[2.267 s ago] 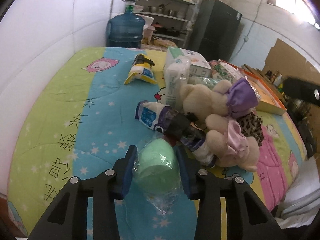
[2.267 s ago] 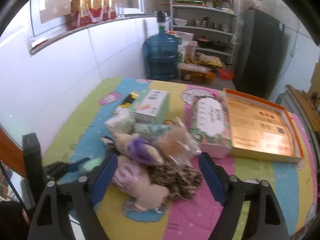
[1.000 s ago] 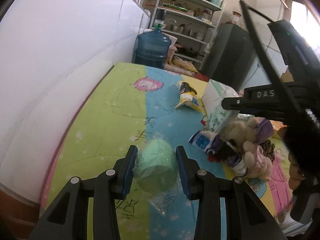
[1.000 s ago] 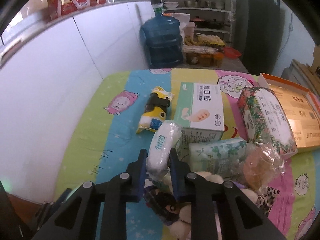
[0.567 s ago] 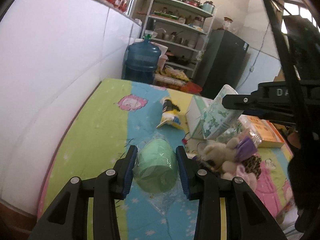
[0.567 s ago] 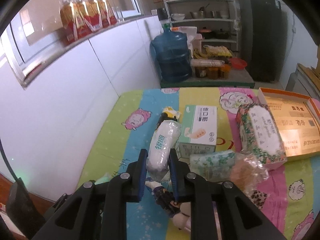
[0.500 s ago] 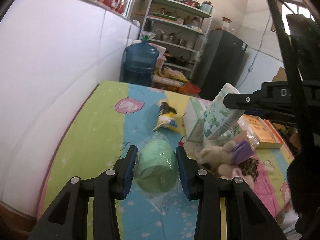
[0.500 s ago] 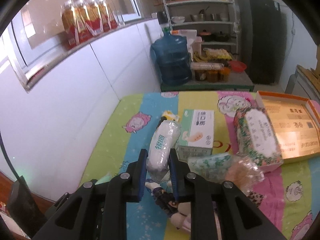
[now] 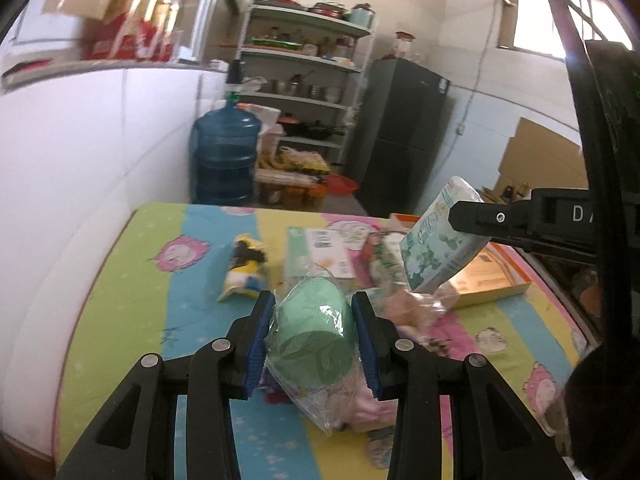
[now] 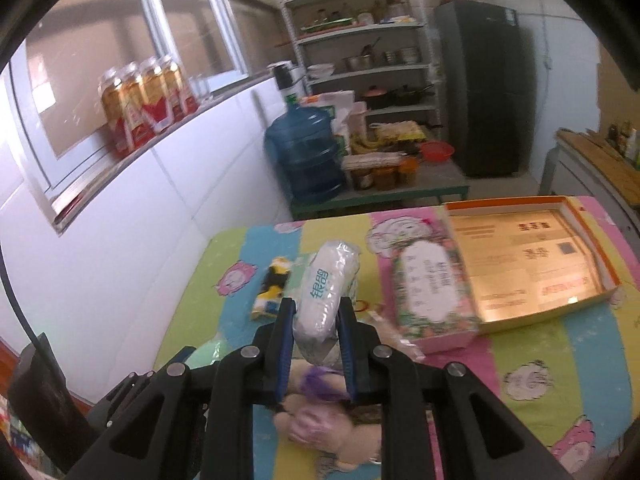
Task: Organize soft objects
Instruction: 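Carry the green sponge and white roll over the open cardboard box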
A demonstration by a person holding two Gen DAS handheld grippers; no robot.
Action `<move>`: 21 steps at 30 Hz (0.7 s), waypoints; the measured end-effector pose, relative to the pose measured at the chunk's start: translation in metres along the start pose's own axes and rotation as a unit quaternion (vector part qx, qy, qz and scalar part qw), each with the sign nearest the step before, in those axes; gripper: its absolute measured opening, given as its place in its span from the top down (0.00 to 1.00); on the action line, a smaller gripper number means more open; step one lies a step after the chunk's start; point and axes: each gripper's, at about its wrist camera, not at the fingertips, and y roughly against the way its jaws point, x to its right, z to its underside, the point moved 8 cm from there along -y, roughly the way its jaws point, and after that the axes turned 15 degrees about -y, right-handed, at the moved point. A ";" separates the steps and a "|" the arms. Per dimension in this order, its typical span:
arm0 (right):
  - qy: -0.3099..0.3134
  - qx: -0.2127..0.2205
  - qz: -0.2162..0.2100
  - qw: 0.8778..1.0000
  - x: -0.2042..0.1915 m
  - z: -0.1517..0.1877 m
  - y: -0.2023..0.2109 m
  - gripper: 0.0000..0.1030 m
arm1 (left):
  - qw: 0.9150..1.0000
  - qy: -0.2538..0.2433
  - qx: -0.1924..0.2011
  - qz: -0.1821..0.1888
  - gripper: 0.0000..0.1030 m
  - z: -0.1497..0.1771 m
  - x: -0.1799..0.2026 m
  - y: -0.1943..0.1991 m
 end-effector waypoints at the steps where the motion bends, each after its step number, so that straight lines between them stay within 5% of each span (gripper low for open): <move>1: -0.003 0.004 0.003 1.000 0.006 -0.002 0.003 0.79 | 1.000 -0.003 0.001 0.005 0.61 -0.003 0.006 -0.001; 21: -0.075 0.073 0.037 0.994 0.134 -0.071 0.062 0.79 | 0.996 -0.059 0.034 0.059 0.61 -0.087 0.124 -0.046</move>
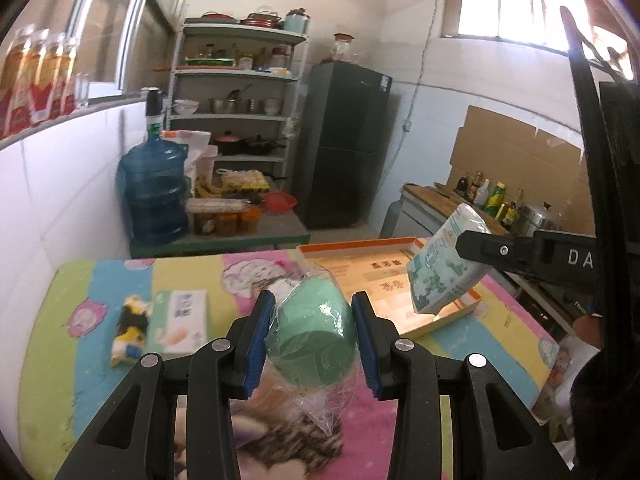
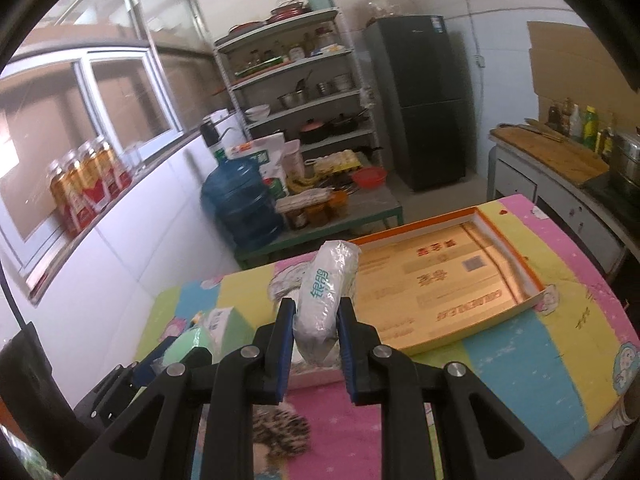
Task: Organize soft objects
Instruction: 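Carry the green sponge and white roll over the open cardboard box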
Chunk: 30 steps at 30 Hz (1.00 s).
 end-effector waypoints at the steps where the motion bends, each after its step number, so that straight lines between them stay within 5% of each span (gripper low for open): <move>1: -0.002 0.001 0.001 1.000 0.005 -0.005 -0.001 0.79 | 1.000 -0.001 0.000 0.001 0.61 -0.004 0.005 -0.006; 22: -0.016 -0.020 0.041 0.999 0.127 -0.064 -0.058 0.79 | 0.999 -0.015 -0.034 0.011 0.61 -0.035 0.088 -0.141; 30: -0.028 -0.056 0.010 0.998 0.160 -0.066 -0.100 0.79 | 0.998 0.003 -0.060 -0.012 0.61 -0.023 0.095 -0.186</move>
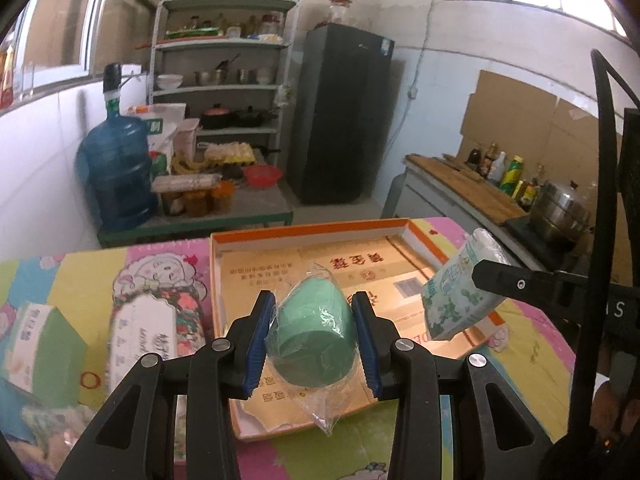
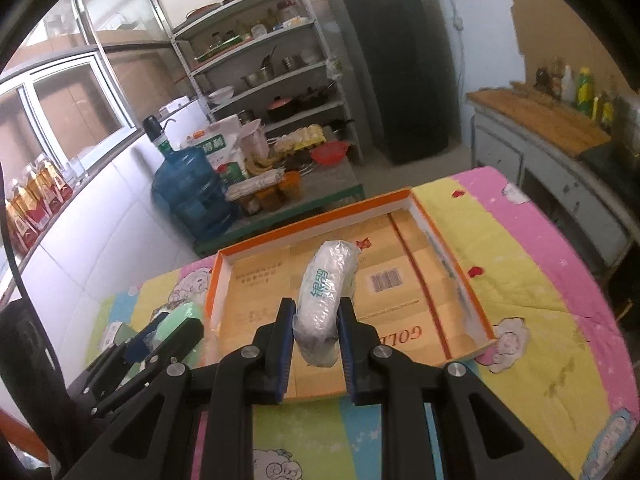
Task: Organize soft objects
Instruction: 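Carry the green sponge and white roll over the open cardboard box, then open the left tool dropping the sponge while the right tool releases the roll into the box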
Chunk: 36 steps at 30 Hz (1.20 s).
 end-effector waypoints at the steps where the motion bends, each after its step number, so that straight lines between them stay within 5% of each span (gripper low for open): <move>1: 0.000 -0.004 -0.003 1.000 0.002 0.000 -0.004 0.79 | 1.000 0.003 -0.003 -0.002 0.61 0.002 0.001 -0.004; 13: 0.003 -0.041 -0.006 0.999 0.028 0.003 -0.045 0.77 | 1.000 0.010 -0.020 -0.017 0.59 0.015 0.009 -0.036; 16: 0.006 -0.043 0.008 0.999 0.036 0.003 -0.050 0.64 | 1.000 0.012 -0.022 -0.008 0.55 0.017 0.013 -0.040; 19: 0.006 -0.042 0.018 0.999 0.043 0.002 -0.052 0.42 | 1.000 0.012 -0.028 0.003 0.37 0.019 0.017 -0.044; 23: 0.005 -0.039 0.024 0.999 0.051 0.002 -0.051 0.42 | 1.000 0.013 -0.023 0.000 0.28 0.019 0.020 -0.043; 36: -0.008 -0.003 0.037 0.999 0.056 -0.005 -0.029 0.42 | 1.000 0.007 0.017 0.013 0.24 0.004 0.014 -0.014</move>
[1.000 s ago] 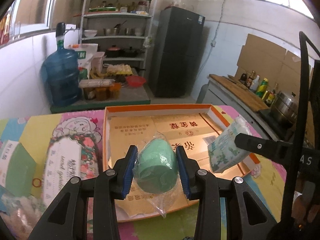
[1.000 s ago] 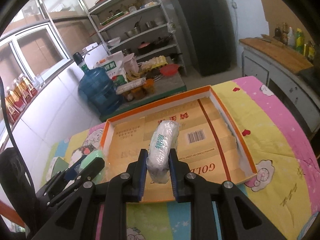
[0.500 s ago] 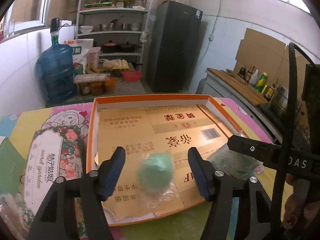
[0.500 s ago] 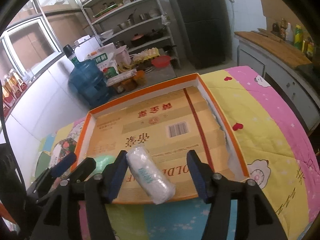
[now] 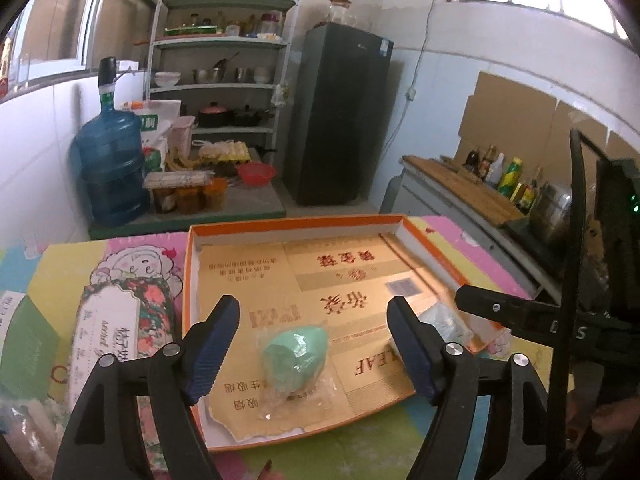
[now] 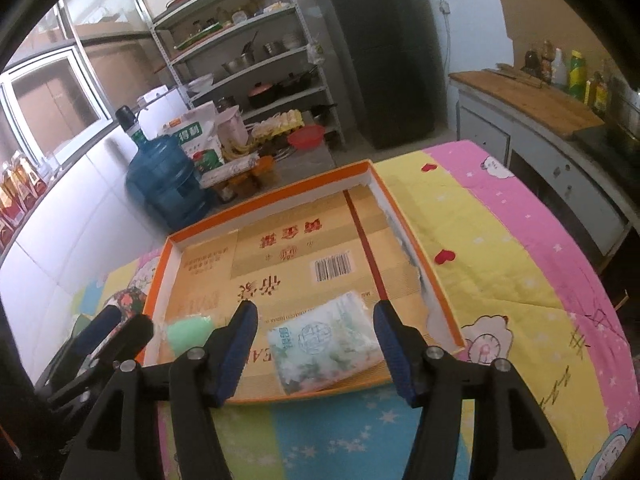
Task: Organize soft objects
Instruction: 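Open the left tool dropping the sponge while the right tool releases the roll into the box, then move both tools back to the pile of soft items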
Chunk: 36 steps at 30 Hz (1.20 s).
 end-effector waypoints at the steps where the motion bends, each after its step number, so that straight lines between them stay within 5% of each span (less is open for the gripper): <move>1: 0.000 0.007 0.002 1.000 -0.001 -0.001 0.003 0.42 | 1.000 0.004 0.003 0.003 0.24 -0.001 -0.001 0.004; 6: 0.002 0.020 -0.005 1.000 -0.013 0.000 0.017 0.42 | 0.999 0.027 0.021 0.019 0.23 -0.006 -0.010 0.024; 17: 0.005 0.030 -0.016 0.999 -0.049 0.019 0.045 0.42 | 1.000 0.009 0.018 -0.011 0.23 -0.005 -0.033 0.071; 36: 0.078 0.032 -0.060 0.995 -0.169 0.100 0.093 0.42 | 0.997 0.042 0.039 -0.053 0.23 0.042 -0.127 0.186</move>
